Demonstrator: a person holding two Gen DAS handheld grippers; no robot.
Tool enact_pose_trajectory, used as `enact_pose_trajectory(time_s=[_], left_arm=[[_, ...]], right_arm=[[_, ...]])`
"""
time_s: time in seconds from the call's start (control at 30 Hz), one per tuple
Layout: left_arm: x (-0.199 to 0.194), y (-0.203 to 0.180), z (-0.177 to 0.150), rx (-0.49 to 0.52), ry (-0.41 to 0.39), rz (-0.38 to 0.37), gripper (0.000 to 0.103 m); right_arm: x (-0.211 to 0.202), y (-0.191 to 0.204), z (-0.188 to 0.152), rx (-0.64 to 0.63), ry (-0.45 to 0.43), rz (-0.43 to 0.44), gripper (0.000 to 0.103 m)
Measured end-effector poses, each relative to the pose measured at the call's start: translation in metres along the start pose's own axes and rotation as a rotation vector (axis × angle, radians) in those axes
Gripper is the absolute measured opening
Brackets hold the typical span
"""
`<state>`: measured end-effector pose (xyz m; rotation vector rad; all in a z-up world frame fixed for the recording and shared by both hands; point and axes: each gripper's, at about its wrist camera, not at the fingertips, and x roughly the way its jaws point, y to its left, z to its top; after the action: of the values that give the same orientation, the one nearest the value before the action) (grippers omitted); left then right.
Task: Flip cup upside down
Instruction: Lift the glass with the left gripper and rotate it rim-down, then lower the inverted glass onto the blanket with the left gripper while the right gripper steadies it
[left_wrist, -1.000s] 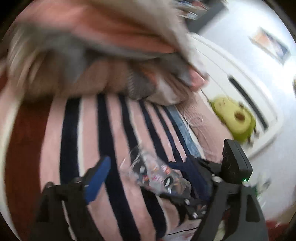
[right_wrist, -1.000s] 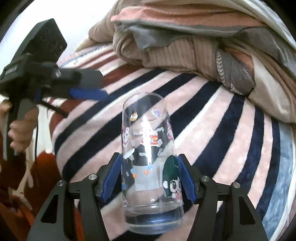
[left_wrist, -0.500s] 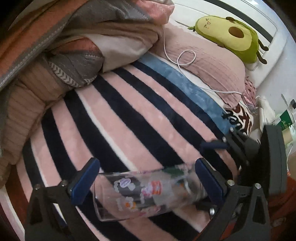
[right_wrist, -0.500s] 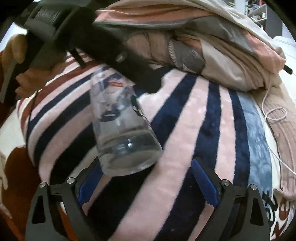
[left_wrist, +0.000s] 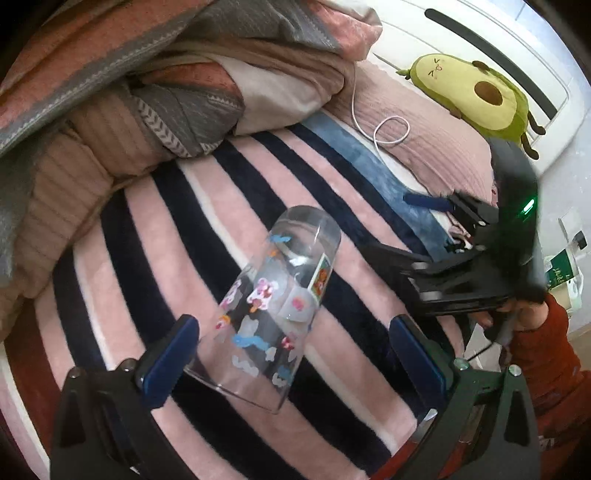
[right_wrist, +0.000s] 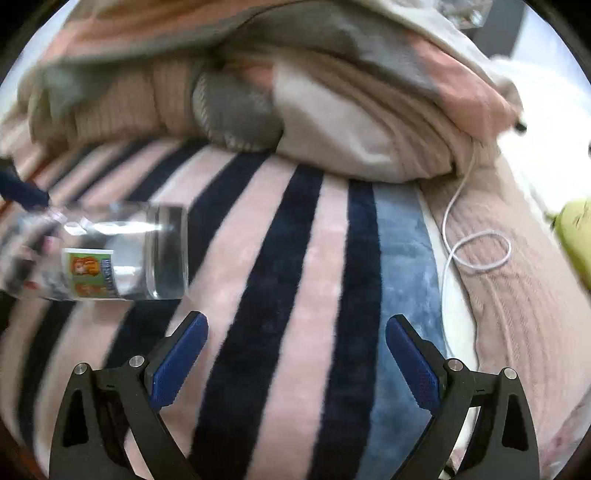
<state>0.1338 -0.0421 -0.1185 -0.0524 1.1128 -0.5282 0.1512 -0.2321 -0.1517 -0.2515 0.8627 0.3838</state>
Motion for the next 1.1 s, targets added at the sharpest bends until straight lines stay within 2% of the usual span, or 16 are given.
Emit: enact_pose_trajectory(time_s=[0.07,0.13,0.23,0.3,0.37,0.43,0.53,0.67,0.7,0.73,0.77,0.83,0.97,1.1], left_arm=[[0.004,-0.003,0.003,0.02,0.015,0.008,0.102],[0.011,-0.006,0.004,0.058,0.036,0.034,0.102],[0.021,-0.007,0.005,0.085,0.064,0.054,0.102],[0.024,-0.007,0.006,0.083,0.064,0.044,0.1],[0.027,-0.004,0.009,0.075,0.061,0.044,0.089],[0.031,-0.002,0.011,0.071,0.07,0.05,0.079],[0.039,0.002,0.012,0.064,0.083,0.047,0.065],[0.047,-0.001,0.002,0.068,0.089,0.006,0.058],[0.048,-0.003,-0.001,0.067,0.074,0.015,0.058],[0.047,-0.002,-0.003,0.059,0.057,0.018,0.058],[0.046,-0.001,-0.004,0.046,0.043,0.007,0.058],[0.043,-0.001,-0.006,0.041,0.016,-0.005,0.058],[0.028,-0.009,-0.002,0.078,-0.077,0.044,0.058],[0.013,-0.01,0.007,0.064,-0.142,0.05,0.058]], right_arm=[[-0.008,-0.016,-0.002,0.14,0.022,0.2,0.097],[-0.004,-0.028,-0.005,0.315,0.075,0.468,0.098],[0.006,-0.026,-0.011,0.508,0.134,0.721,0.098],[0.015,-0.015,-0.016,0.611,0.178,0.815,0.098],[0.031,-0.006,-0.016,0.706,0.239,0.881,0.098],[0.042,0.005,-0.014,0.739,0.277,0.828,0.095],[0.056,0.011,-0.001,0.793,0.262,0.764,0.09],[0.062,0.014,0.006,0.837,0.249,0.679,0.087],[0.064,0.018,0.011,0.821,0.24,0.645,0.08],[0.062,0.022,0.013,0.796,0.23,0.599,0.069],[0.064,0.022,0.016,0.782,0.229,0.574,0.063],[0.059,0.025,0.016,0.753,0.195,0.573,0.062],[0.045,0.035,0.037,0.628,0.105,0.531,0.062],[0.01,0.049,0.068,0.378,-0.056,0.433,0.06]])
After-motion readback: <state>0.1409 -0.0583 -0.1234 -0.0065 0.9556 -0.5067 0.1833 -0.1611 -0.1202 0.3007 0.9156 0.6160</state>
